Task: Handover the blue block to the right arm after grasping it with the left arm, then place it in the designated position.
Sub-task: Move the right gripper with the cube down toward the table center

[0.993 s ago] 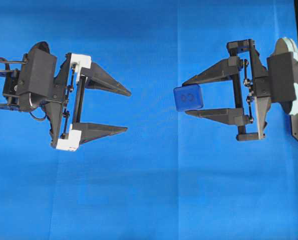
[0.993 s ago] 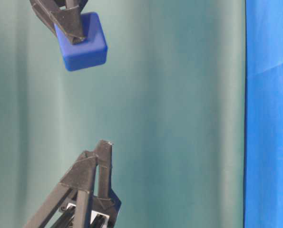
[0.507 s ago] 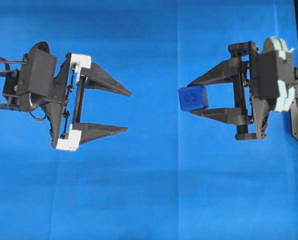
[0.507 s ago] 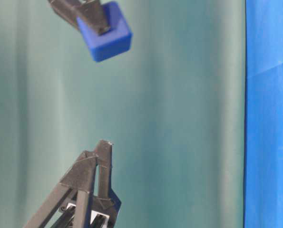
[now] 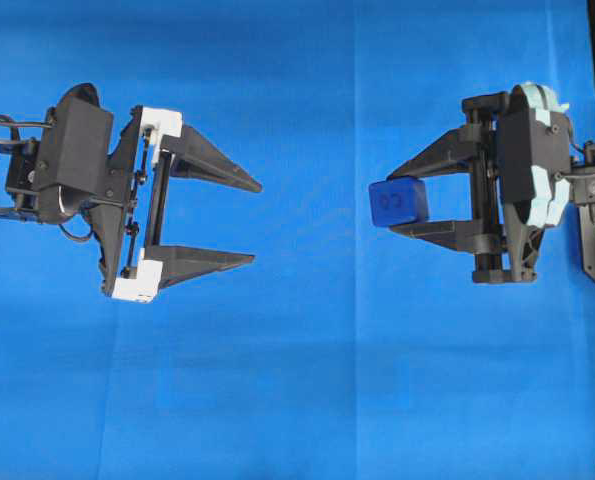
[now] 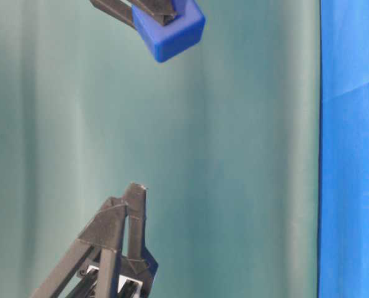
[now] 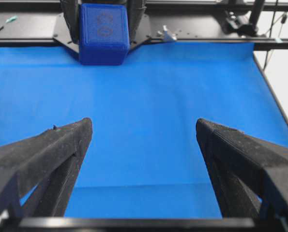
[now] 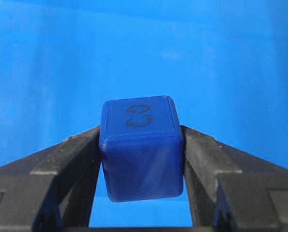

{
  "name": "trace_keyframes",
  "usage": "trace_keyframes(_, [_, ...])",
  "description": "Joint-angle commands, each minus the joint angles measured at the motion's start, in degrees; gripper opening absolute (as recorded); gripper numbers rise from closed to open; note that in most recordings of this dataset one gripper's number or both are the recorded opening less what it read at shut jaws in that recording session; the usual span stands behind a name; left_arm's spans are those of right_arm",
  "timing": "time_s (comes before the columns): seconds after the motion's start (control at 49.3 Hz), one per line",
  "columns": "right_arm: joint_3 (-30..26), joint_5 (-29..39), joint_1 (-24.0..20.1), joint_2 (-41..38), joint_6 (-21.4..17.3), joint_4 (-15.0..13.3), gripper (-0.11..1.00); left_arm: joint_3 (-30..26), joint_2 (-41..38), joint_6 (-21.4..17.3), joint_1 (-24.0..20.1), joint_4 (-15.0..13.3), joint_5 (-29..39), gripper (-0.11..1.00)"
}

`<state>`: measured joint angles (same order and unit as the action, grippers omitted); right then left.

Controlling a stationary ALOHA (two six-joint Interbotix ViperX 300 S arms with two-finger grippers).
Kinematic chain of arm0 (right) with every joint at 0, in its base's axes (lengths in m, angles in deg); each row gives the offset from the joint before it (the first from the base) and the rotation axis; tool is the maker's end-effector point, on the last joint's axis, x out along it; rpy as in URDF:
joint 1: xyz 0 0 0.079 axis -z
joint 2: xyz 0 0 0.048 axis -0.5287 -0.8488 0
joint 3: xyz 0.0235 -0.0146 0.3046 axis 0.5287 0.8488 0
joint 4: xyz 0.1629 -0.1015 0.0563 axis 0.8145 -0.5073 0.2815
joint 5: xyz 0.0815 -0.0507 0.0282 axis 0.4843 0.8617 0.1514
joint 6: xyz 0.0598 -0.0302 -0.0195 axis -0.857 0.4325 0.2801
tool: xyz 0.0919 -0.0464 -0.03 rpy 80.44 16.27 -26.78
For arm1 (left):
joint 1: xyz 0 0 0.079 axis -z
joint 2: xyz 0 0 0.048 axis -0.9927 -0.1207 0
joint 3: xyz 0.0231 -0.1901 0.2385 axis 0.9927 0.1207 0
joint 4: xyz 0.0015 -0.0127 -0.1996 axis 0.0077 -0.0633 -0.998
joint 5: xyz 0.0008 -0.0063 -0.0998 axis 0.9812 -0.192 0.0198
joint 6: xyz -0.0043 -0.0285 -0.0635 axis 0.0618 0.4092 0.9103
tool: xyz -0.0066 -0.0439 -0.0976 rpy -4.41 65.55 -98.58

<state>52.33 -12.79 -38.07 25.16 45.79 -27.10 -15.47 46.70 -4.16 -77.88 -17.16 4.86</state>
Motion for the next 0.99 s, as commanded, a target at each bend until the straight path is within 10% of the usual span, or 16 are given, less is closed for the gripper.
trace_keyframes(0.0, [-1.76,-0.26,-0.09,0.53,-0.18,0.18,0.42,-0.97,0.97,0.09,-0.09,0.18,-0.53,0.93])
trace_keyframes(0.973, [-1.58,-1.93,-0.09,-5.27,-0.18,0.18,0.42,-1.05,0.97,0.26,-0.09,0.18,-0.62,0.93])
